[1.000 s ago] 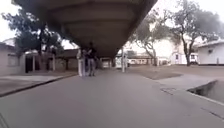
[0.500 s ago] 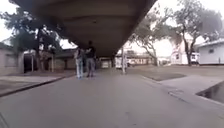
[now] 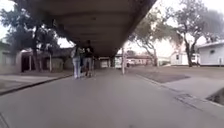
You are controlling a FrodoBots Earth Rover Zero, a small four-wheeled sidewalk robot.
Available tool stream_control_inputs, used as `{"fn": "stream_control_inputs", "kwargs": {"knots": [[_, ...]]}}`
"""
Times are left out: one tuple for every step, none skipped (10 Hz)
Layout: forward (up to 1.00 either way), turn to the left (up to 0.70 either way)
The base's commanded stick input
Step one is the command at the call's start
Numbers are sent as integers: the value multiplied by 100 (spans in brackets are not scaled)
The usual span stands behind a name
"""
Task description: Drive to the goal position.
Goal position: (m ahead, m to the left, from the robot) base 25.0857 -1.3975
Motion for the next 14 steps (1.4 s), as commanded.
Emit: {"fn": "stream_control_inputs", "kwargs": {"knots": [[70, 0], [70, 0], [70, 0], [70, 0], [70, 0], [70, 0], [70, 0], [70, 0], [70, 0], [70, 0], [70, 0], [70, 0], [70, 0], [70, 0]]}}
